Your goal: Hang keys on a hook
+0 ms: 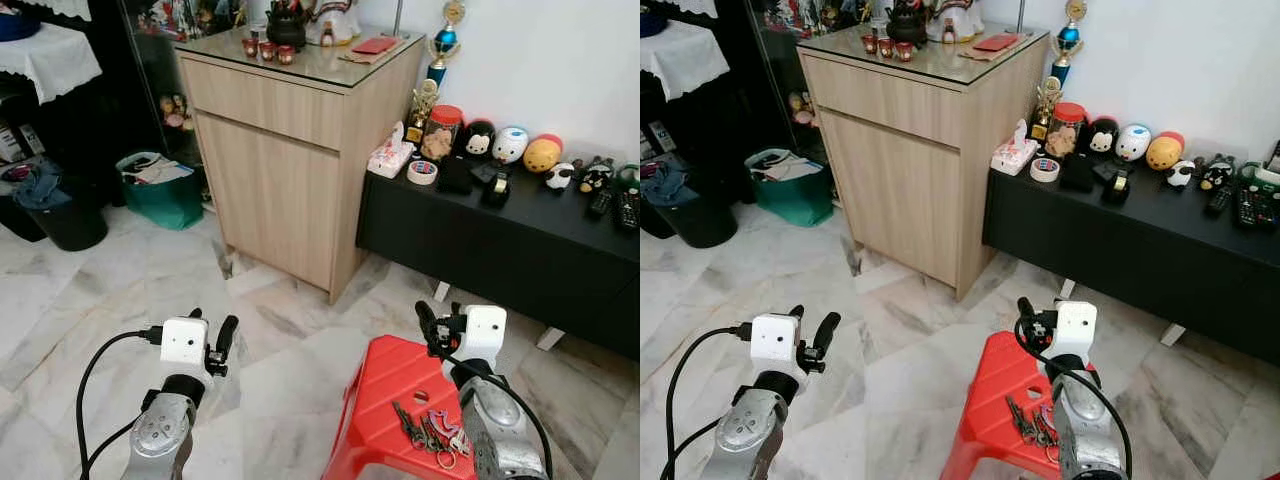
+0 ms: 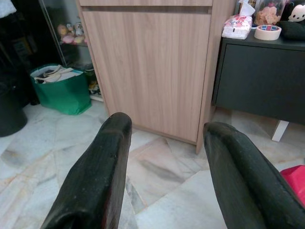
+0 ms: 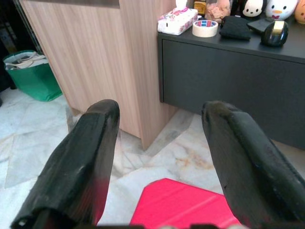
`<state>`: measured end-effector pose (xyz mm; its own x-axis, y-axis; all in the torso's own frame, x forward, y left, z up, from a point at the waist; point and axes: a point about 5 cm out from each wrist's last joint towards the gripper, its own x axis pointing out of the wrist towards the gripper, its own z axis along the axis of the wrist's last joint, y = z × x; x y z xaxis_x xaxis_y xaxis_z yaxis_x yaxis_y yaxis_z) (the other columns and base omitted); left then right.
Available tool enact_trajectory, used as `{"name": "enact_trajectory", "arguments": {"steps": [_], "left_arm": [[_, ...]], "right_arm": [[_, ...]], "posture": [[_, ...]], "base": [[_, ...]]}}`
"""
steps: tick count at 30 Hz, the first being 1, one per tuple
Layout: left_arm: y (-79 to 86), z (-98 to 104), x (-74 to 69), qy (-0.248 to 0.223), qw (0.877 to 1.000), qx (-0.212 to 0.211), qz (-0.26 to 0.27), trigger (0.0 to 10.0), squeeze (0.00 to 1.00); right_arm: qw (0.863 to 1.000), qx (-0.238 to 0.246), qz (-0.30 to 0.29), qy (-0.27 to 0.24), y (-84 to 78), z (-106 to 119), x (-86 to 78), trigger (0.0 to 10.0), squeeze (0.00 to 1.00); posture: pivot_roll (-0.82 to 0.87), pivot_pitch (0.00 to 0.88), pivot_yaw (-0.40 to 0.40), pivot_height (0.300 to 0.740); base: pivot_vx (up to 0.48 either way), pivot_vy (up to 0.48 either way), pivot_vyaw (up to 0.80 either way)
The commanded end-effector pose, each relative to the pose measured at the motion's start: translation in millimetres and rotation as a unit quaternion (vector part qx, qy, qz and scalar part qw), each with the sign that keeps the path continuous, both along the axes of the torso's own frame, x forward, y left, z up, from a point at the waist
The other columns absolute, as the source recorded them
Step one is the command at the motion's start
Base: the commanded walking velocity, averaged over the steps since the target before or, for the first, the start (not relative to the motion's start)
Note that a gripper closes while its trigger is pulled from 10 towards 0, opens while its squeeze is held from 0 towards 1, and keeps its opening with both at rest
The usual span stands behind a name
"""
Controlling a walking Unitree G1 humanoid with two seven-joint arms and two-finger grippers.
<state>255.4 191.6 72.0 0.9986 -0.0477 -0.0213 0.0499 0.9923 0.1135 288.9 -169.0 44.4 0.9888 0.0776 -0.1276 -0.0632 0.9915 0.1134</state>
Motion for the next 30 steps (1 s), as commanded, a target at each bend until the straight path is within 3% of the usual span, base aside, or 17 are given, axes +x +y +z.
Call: {"name": "enact_trajectory", "arguments": {"steps": [1, 15, 23, 30], "left_arm": [[-0.3, 4.2, 1.0, -0.007, 1.0, 0.002, 0.0, 10.0, 0.0], [-0.2, 3.3, -0.3, -0.007, 1.0, 0.001, 0.004, 10.0, 0.0], [-0.1, 3.8, -0.5, -0.009, 1.0, 0.003, 0.006, 10.0, 0.0], [0.5, 3.3, -1.2, -0.008, 1.0, 0.004, 0.006, 10.0, 0.0]], "right_arm": [[1.0, 0.001, -0.003, 0.004, -1.3, 0.1, 1.4, 10.0, 0.0], [0.999, -0.016, -0.009, 0.027, -1.3, -3.0, 4.2, 10.0, 0.0], [0.999, -0.034, -0.024, 0.013, -5.7, 0.8, 5.5, 10.0, 0.0], [0.999, -0.033, -0.039, -0.011, -8.2, 6.4, 5.7, 10.0, 0.0]], "posture": [[0.05, 0.0, -0.059, 0.74], [0.06, 0.0, -0.066, 0.725], [0.05, 0.0, -0.065, 0.68], [0.06, 0.0, -0.065, 0.68]], "base": [[0.0, 0.0, 0.0], [0.0, 0.0, 0.0], [0.0, 0.0, 0.0], [0.0, 0.0, 0.0]]}}
